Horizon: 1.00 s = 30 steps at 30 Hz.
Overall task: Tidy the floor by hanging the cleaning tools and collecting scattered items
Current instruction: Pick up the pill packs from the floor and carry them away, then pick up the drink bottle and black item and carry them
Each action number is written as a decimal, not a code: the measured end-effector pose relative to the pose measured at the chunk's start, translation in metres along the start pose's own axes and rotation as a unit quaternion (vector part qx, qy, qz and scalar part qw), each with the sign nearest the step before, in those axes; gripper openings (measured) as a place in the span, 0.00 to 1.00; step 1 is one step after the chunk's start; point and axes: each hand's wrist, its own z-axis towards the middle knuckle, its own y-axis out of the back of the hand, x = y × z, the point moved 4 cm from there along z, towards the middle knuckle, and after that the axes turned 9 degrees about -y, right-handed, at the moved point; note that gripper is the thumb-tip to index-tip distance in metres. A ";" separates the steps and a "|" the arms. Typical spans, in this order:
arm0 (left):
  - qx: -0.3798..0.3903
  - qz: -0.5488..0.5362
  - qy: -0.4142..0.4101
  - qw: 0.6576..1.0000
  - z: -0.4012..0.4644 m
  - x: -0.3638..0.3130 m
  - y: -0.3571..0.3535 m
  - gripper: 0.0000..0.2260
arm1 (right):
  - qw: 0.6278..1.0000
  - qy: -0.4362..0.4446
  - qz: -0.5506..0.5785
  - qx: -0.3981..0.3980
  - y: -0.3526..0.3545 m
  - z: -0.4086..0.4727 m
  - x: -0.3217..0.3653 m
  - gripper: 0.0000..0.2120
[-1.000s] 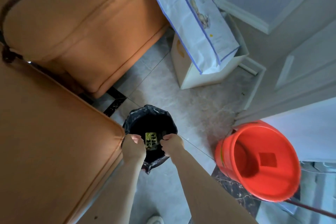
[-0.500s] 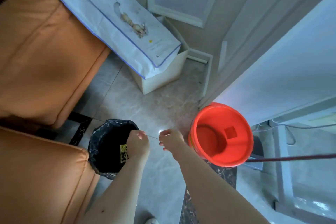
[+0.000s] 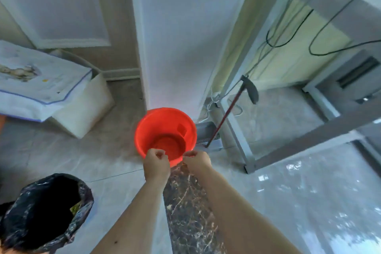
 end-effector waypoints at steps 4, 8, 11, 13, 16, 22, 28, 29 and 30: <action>0.049 0.039 -0.037 0.997 -0.073 -0.009 -0.074 0.07 | 0.997 -0.021 0.066 -0.041 0.086 -0.020 -0.075 0.09; 0.142 0.077 -0.053 0.985 -0.163 -0.010 -0.155 0.08 | 0.982 -0.075 0.160 -0.067 0.176 -0.046 -0.175 0.09; 0.186 0.119 -0.077 0.972 -0.225 -0.018 -0.202 0.08 | 0.961 -0.108 0.235 -0.100 0.236 -0.075 -0.240 0.06; 0.227 0.136 -0.112 0.958 -0.281 -0.032 -0.242 0.08 | 0.941 -0.123 0.290 -0.125 0.286 -0.102 -0.287 0.09; 0.291 0.139 -0.149 0.935 -0.356 -0.049 -0.290 0.04 | 0.916 -0.126 0.344 -0.163 0.345 -0.135 -0.342 0.13; 0.400 0.144 -0.214 0.880 -0.504 -0.065 -0.371 0.03 | 0.852 -0.159 0.437 -0.240 0.427 -0.206 -0.459 0.13; 0.492 0.157 -0.242 0.822 -0.619 -0.047 -0.431 0.04 | 0.773 -0.184 0.527 -0.302 0.467 -0.262 -0.564 0.13; 0.509 0.166 -0.251 0.807 -0.639 -0.041 -0.443 0.04 | 0.757 -0.191 0.540 -0.315 0.474 -0.270 -0.584 0.13; 0.523 0.175 -0.257 0.793 -0.657 -0.034 -0.454 0.04 | 0.742 -0.198 0.550 -0.328 0.478 -0.277 -0.603 0.13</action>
